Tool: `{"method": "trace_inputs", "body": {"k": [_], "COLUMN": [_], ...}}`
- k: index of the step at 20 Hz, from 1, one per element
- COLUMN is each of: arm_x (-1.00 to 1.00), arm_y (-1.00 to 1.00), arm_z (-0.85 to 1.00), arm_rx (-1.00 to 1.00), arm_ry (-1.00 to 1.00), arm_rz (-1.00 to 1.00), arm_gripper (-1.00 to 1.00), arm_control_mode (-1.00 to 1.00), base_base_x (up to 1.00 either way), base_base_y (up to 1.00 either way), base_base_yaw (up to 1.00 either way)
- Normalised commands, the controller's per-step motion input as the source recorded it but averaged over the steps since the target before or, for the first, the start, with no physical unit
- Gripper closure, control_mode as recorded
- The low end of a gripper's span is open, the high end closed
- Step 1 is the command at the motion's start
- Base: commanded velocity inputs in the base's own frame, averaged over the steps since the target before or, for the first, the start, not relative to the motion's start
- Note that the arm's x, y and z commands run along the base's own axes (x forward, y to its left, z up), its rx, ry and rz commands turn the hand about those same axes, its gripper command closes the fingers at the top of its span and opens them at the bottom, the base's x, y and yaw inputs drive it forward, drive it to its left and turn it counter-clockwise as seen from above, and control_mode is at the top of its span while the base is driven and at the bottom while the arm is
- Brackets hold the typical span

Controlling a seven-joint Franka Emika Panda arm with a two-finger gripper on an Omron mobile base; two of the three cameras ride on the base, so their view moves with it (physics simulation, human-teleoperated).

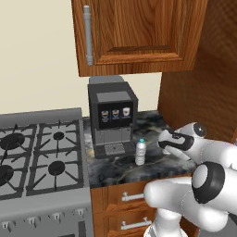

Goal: Take the bottled waters from the counter and place them in the freezer to freeze. Close the freezer door after placing the bottles.

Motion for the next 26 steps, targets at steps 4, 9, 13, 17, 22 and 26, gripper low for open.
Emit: {"method": "trace_inputs", "body": {"k": [4, 9, 13, 17, 22, 26], "arm_x": [-0.35, -0.46, -0.46, -0.63, -0.86, -1.0], "arm_y": [0.13, 0.15, 0.29, 0.27, 0.13, 0.12], "arm_z": [0.46, 0.92, 0.96, 0.87, 0.72, 0.46], "arm_rx": [0.0, 0.0, -0.01, 0.0, 0.03, 0.07], "arm_ry": [-0.21, -0.21, -0.02, 0.04, 0.15, 0.03], "arm_rz": [0.0, 0.0, 0.0, -0.01, -0.08, -0.09], "arm_gripper": [1.0, 1.0, 1.0, 1.0, 1.0, 1.0], "arm_control_mode": [-1.0, -1.0, -1.0, -1.0, -1.0, -1.0], "base_base_x": [0.0, 0.0, 0.0, 0.0, 0.0, 0.0], "base_base_y": [0.0, 0.0, 0.0, 0.0, 0.0, 0.0], "base_base_yaw": [0.0, 0.0, 0.0, 0.0, 0.0, 0.0]}}
